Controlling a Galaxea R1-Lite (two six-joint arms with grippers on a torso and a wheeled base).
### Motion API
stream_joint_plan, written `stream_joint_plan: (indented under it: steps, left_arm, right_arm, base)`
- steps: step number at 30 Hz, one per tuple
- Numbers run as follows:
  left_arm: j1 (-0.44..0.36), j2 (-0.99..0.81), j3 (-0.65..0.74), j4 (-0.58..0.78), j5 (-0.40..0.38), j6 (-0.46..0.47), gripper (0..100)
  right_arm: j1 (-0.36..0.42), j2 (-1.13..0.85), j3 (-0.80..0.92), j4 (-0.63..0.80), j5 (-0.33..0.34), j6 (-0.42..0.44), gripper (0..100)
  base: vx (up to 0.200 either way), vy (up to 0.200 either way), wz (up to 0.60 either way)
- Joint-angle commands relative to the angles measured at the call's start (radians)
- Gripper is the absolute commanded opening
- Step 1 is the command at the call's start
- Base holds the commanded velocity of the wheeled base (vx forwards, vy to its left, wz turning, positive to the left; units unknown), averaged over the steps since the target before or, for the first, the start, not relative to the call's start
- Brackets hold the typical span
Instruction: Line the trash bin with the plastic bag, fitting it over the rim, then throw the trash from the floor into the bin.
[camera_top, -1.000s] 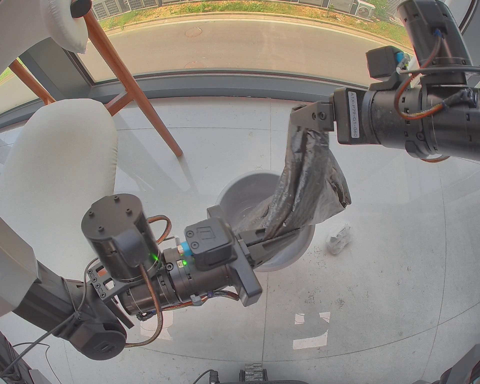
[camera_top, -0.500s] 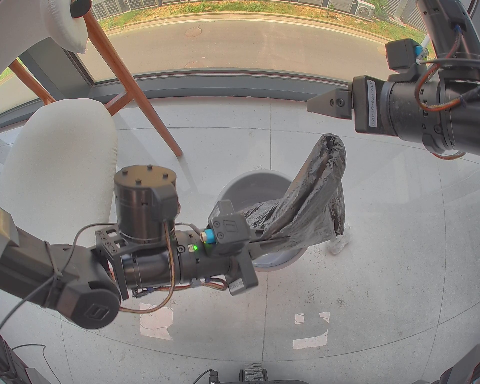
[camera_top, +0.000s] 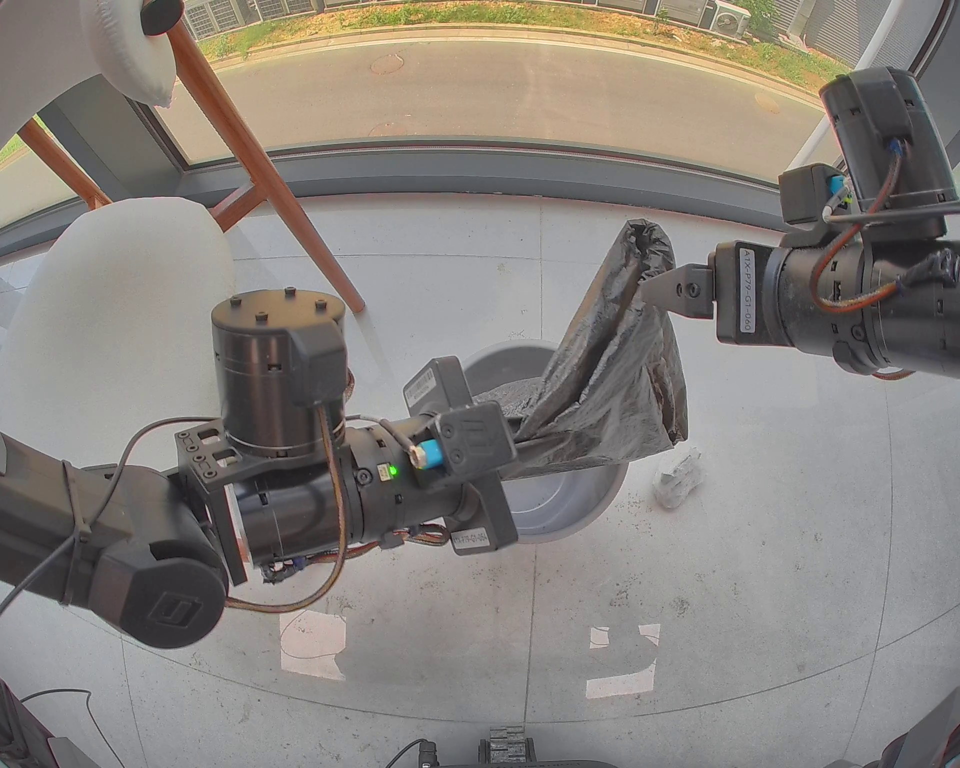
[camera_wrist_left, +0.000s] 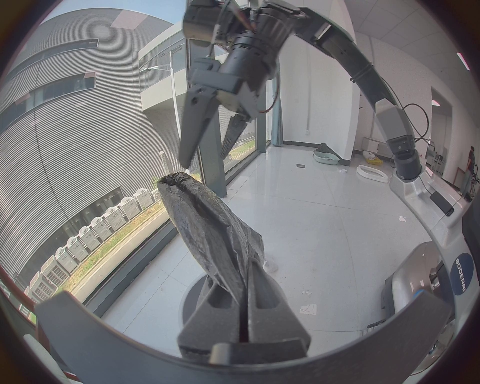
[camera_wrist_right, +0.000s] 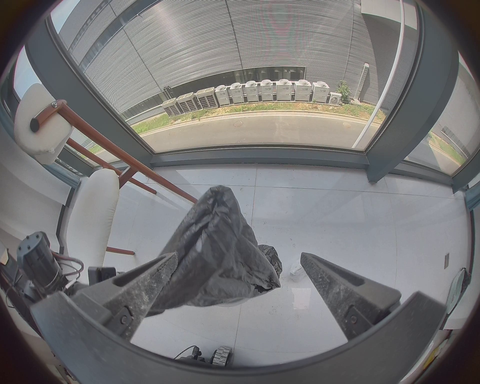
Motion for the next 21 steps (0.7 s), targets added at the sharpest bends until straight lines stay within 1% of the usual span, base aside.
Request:
stream_joint_plan:
  steps: [1,13,19,21]
  left_arm:
    - [-0.026,-0.004,0.007,-0.001,0.017,-0.001,0]
    - [-0.037,-0.02,0.012,-0.001,0.021,0.002,0]
    - [-0.035,-0.044,0.043,-0.006,0.033,0.0,0]
    - [-0.035,-0.044,0.058,-0.03,0.035,-0.003,0]
  right_arm:
    - [-0.011,0.011,-0.019,0.001,0.001,-0.002,100]
    - [-0.034,0.054,-0.036,0.008,-0.002,-0.007,100]
    - [-0.046,0.054,-0.033,0.01,-0.009,-0.007,100]
    - [-0.046,0.054,-0.032,0.014,-0.016,-0.008,100]
  base:
    - [0.0,0.0,0.0]
    - [0.0,0.0,0.0]
    - [0.0,0.0,0.0]
    - [0.0,0.0,0.0]
